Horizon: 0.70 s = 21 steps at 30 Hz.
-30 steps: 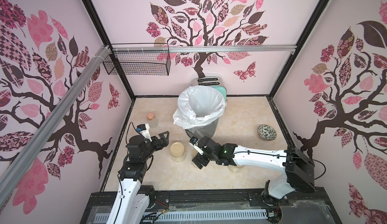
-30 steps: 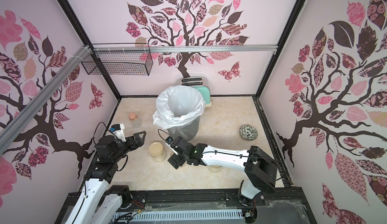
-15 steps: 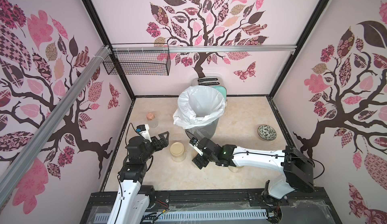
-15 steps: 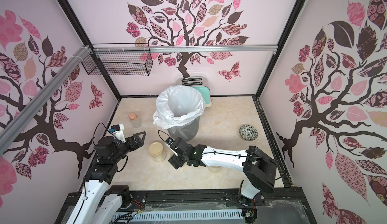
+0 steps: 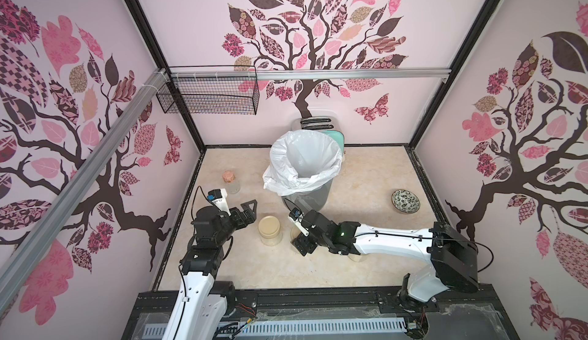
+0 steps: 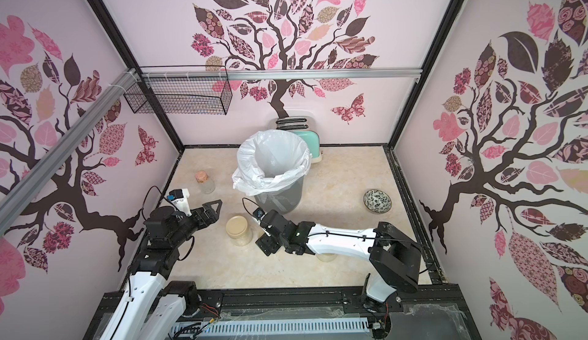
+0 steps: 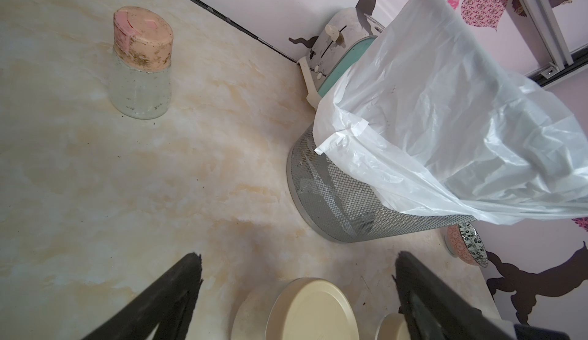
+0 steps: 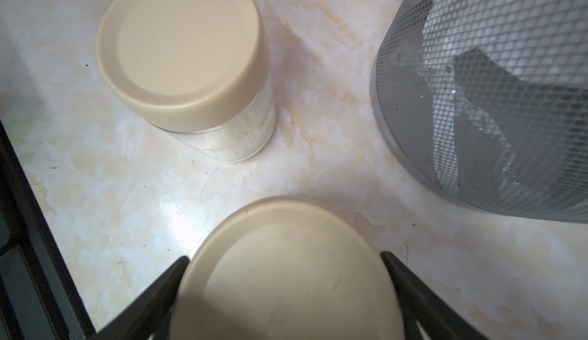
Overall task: Empty moldy rice from jars
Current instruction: Pick up the jar from the center of the board.
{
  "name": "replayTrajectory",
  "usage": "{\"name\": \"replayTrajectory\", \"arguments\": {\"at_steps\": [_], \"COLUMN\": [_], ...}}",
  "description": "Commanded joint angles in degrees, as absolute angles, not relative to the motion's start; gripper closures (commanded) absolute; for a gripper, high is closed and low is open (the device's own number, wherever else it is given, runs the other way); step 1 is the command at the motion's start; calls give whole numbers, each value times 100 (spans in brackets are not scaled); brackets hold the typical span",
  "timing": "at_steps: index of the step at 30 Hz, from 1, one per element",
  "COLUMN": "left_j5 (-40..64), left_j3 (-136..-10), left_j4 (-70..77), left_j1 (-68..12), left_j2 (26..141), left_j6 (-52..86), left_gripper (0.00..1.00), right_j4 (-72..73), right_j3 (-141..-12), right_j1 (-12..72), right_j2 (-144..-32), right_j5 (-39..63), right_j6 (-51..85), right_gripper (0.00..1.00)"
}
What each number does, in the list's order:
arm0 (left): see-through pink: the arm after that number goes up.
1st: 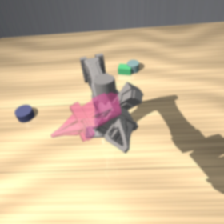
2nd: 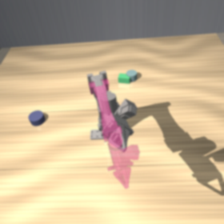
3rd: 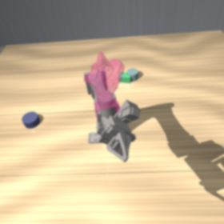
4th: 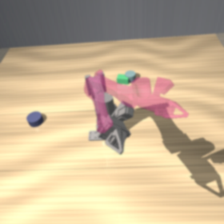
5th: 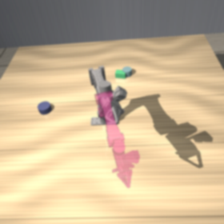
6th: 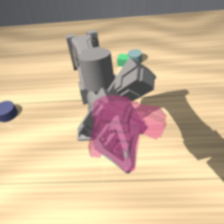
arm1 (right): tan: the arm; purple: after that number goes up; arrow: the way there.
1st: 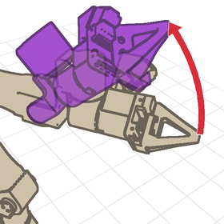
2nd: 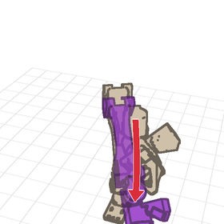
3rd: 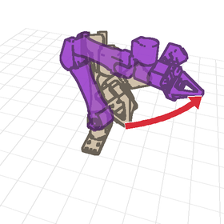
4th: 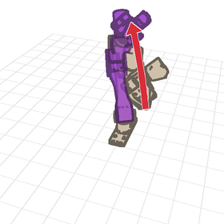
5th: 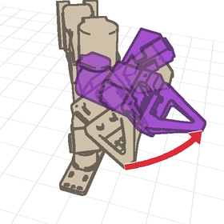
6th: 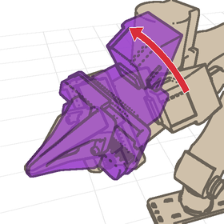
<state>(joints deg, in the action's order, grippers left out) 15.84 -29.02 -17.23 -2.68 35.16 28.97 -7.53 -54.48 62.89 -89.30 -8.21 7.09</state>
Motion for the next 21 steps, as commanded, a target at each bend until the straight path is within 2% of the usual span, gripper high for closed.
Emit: {"name": "replayTrajectory", "arguments": {"at_steps": [1,7,16,21], "left_j5": [1696,1799,2074,2185], "left_j3": [-2970,-2998,-3116,-3172], "left_j4": [-1636,-1647,-1584,-1444], "left_j1": [-298,-295,-364,-785], "left_j2": [3479,3382,3322,3335], "left_j6": [2924,2827,2585,2241], "left_gripper": [2,2,2,2], "right_j4": [-1007,-965,-958,-1008], "right_j3": [-5397,-5438,-5423,-5381], "right_j1": [6302,6186,5600,5406], "right_j2": [-8696,-8417,-7727,-7392], "right_j5": [-930,-813,-123,90], "right_j6": [946,1136,1363,1487], "right_gripper": [22,26,29,30]}}
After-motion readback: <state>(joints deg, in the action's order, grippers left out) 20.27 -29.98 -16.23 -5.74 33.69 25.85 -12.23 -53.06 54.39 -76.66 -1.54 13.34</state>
